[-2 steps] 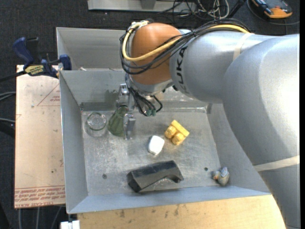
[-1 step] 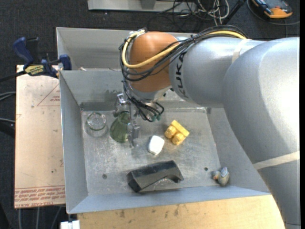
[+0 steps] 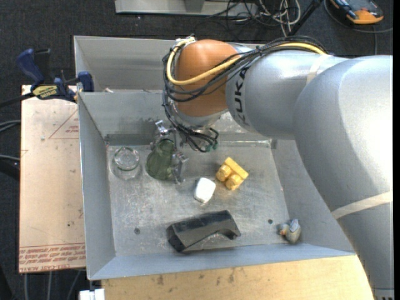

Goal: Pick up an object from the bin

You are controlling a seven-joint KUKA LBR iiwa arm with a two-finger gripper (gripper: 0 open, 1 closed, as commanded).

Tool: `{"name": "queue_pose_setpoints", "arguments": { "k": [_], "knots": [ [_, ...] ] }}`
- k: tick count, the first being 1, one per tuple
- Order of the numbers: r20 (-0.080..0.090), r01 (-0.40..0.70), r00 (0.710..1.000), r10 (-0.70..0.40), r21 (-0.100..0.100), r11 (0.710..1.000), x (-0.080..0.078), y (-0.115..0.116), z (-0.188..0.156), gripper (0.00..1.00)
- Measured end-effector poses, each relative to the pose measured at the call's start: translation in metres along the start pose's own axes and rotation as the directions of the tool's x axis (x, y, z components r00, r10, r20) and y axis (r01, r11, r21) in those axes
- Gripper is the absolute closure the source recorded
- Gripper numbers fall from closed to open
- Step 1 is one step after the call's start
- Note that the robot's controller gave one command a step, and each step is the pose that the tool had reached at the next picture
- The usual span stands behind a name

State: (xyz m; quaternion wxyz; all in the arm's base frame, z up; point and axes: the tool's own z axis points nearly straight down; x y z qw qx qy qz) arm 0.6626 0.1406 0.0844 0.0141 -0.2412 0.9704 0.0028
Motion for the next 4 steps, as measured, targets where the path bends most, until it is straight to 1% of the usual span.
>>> {"name": "queue_pose_setpoints", "arguments": {
  "k": [1, 2, 3, 4],
  "knots": [
    [0.000, 0.000, 1.000, 0.000, 0.000, 1.000, 0.000, 0.000, 0.000, 1.00],
    [-0.030, 0.013, 0.999, -0.013, -0.004, 1.000, 0.011, 0.003, -0.048, 1.00],
    [-0.020, 0.016, 1.000, -0.016, 0.000, 1.000, 0.006, 0.001, -0.090, 1.00],
    [-0.025, -0.006, 1.000, 0.006, -0.002, 1.000, 0.008, 0.016, -0.126, 1.00]
  ]
}}
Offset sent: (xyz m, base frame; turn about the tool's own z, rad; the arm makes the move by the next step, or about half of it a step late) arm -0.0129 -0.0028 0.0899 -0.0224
